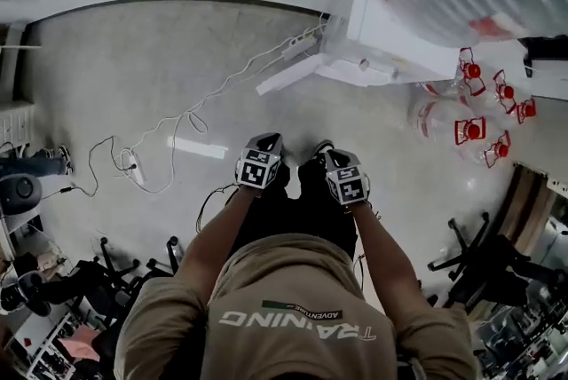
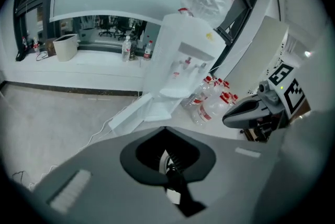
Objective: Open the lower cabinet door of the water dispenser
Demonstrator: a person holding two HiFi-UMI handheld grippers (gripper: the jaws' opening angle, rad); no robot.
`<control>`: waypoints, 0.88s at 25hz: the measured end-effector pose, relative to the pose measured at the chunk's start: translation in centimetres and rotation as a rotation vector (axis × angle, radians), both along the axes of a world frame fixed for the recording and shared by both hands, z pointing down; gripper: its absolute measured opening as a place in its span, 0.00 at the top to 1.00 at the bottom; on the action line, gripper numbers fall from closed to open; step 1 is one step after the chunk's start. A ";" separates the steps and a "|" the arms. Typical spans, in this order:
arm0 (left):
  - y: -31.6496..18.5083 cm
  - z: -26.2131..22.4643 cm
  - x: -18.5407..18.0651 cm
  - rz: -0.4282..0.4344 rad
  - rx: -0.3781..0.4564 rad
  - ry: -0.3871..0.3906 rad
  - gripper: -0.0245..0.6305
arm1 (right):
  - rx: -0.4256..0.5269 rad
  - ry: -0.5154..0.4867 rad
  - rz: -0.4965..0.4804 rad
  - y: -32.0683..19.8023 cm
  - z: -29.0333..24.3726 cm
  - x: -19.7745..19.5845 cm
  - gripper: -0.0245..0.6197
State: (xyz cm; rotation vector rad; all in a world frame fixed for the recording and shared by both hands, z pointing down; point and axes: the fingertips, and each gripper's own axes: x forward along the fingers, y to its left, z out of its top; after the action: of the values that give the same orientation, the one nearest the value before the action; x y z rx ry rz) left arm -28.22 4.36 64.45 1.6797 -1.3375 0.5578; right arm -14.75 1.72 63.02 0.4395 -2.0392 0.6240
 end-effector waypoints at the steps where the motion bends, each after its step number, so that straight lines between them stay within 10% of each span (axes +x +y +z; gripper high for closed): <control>1: -0.2 -2.0 0.2 0.015 0.019 -0.006 0.96 | 0.025 -0.018 0.000 0.0 -2.0 0.4 0.95; 22: -11.4 -35.2 0.2 0.043 0.548 -0.088 0.96 | 0.511 -0.450 0.161 -12.7 -36.5 -0.1 0.95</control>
State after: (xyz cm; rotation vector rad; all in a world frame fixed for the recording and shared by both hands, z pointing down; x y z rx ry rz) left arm -28.05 -7.01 29.26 2.1443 -1.6208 0.3032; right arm -14.90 -11.00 26.50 0.8257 -2.6206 0.3003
